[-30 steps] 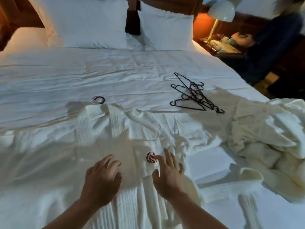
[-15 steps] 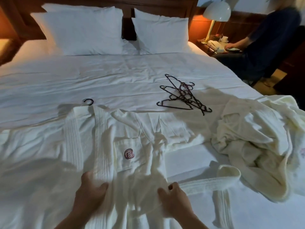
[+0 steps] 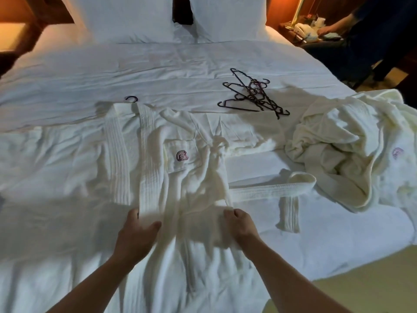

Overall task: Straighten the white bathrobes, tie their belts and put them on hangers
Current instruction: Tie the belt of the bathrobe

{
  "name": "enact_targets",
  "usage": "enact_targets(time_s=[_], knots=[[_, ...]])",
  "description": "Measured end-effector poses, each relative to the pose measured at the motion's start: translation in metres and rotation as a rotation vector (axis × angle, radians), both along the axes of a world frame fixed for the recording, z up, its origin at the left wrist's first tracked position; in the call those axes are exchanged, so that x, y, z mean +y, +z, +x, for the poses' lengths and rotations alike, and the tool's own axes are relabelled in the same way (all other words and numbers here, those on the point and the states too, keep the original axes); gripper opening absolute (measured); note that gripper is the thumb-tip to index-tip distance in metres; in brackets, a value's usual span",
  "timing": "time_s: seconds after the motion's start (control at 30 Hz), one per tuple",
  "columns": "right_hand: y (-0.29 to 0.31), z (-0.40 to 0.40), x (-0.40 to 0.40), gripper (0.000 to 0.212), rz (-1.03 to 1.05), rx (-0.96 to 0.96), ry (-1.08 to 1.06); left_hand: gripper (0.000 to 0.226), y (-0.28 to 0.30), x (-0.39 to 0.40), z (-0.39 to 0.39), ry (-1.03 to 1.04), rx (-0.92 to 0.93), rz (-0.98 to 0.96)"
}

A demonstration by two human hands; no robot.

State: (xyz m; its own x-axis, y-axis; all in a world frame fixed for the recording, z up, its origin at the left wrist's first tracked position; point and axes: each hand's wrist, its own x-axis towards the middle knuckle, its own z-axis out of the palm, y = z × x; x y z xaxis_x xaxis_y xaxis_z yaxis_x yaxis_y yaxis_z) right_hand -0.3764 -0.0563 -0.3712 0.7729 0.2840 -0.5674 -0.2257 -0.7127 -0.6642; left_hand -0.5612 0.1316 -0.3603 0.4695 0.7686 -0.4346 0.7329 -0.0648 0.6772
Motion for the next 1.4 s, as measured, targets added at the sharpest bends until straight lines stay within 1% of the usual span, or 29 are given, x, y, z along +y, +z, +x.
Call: enact_targets(time_s=[0.07,0.13,0.23,0.3,0.33,0.37,0.43,0.47,0.5,0.53,0.6,0.63,0.7,0.77,0.8,0.83,0.9,0.93,1.0,1.07,1.13,1.2,1.27,1.33,1.4], knots=[[0.006,-0.001,-0.006,0.027,-0.024,0.001,0.037,0.066,-0.007,-0.012,-0.015,-0.030,0.017,-0.013],[0.014,0.002,-0.015,0.032,-0.054,-0.053,-0.001,0.049,-0.008,-0.021,-0.023,-0.034,0.028,-0.018],[0.028,0.007,-0.031,0.037,-0.120,-0.253,-0.081,0.029,-0.010,-0.027,-0.027,0.089,0.000,0.046],[0.026,0.002,-0.043,0.038,-0.103,-0.327,-0.119,0.023,-0.013,-0.032,-0.031,0.180,-0.027,0.061],[0.021,-0.002,-0.050,0.039,-0.098,-0.317,-0.114,0.023,-0.017,-0.038,-0.035,0.189,-0.025,0.060],[0.015,-0.004,-0.056,0.039,-0.099,-0.266,-0.091,0.026,-0.020,-0.044,-0.039,0.179,-0.006,0.056],[0.003,-0.009,-0.071,0.044,-0.082,-0.085,0.006,0.037,-0.026,-0.058,-0.047,0.173,0.048,0.063],[-0.001,-0.010,-0.081,0.047,-0.033,0.011,0.031,0.043,-0.027,-0.065,-0.050,0.177,0.048,0.070],[-0.002,-0.011,-0.092,0.045,0.027,0.097,0.032,0.046,-0.028,-0.071,-0.052,0.180,0.031,0.075],[-0.001,-0.012,-0.101,0.040,0.085,0.172,0.035,0.043,-0.028,-0.076,-0.055,0.178,0.016,0.070],[0.007,-0.013,-0.116,0.028,0.174,0.249,0.071,0.037,-0.027,-0.085,-0.059,0.167,0.038,0.064],[0.010,-0.013,-0.121,0.026,0.205,0.227,0.074,0.035,-0.026,-0.088,-0.062,0.174,0.056,0.082],[0.013,-0.014,-0.126,0.024,0.221,0.051,0.015,0.030,-0.023,-0.093,-0.065,0.199,0.070,0.111],[0.010,-0.016,-0.126,0.028,0.122,-0.143,0.024,0.026,-0.019,-0.096,-0.067,0.177,0.092,0.114],[0.007,-0.020,-0.128,0.031,0.078,-0.154,0.049,0.027,-0.020,-0.099,-0.069,0.157,0.108,0.103],[0.002,-0.024,-0.129,0.035,0.067,-0.096,0.064,0.030,-0.020,-0.100,-0.070,0.140,0.110,0.105],[-0.007,-0.035,-0.138,0.042,0.072,0.115,0.077,0.035,-0.018,-0.105,-0.074,0.105,0.091,0.108],[-0.009,-0.040,-0.144,0.044,0.051,0.168,0.107,0.032,-0.017,-0.108,-0.077,0.097,0.077,0.106],[-0.015,-0.044,-0.158,0.039,0.013,0.126,0.145,0.028,-0.019,-0.111,-0.086,0.100,0.068,0.123],[-0.018,-0.045,-0.170,0.034,0.065,-0.014,0.097,0.026,-0.024,-0.113,-0.094,0.142,0.087,0.165],[-0.016,-0.050,-0.176,0.035,0.145,-0.142,0.007,0.023,-0.027,-0.117,-0.095,0.195,0.107,0.166],[-0.019,-0.054,-0.178,0.040,0.107,-0.184,-0.033,0.023,-0.028,-0.121,-0.091,0.226,0.138,0.145],[-0.026,-0.056,-0.179,0.042,-0.029,-0.151,-0.004,0.031,-0.029,-0.124,-0.084,0.228,0.170,0.147],[-0.034,-0.058,-0.178,0.039,-0.150,-0.083,0.066,0.046,-0.026,-0.128,-0.078,0.238,0.176,0.173],[-0.037,-0.059,-0.174,0.032,-0.185,-0.073,0.108,0.062,-0.021,-0.135,-0.071,0.252,0.193,0.252]])
